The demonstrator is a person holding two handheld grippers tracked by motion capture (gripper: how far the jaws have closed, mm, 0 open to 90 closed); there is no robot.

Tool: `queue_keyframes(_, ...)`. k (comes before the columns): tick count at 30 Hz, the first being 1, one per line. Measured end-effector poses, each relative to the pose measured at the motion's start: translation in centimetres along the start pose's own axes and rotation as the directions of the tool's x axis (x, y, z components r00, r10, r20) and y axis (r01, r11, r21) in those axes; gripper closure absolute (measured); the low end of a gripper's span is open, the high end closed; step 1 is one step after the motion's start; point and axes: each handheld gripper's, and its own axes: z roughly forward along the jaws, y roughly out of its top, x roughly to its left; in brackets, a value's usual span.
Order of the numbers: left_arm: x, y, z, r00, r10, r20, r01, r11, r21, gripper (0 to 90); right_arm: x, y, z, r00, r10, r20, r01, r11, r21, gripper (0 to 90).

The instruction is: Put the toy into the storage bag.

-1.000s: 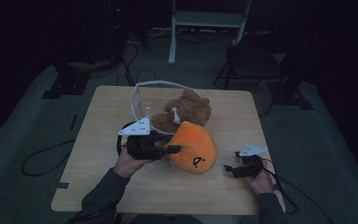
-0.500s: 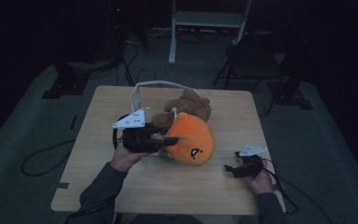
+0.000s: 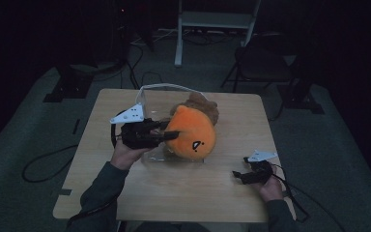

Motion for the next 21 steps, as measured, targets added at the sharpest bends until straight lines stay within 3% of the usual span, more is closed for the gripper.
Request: queue_keyframes(21,2.4,0.5,-0.9,0.9981,-0.029,-0.054,0.028,0.9995,-0.010,60.3,0.0,0.0,0.0,1.0000,0.000,0.000,0.000,1.000,0.000,17.0)
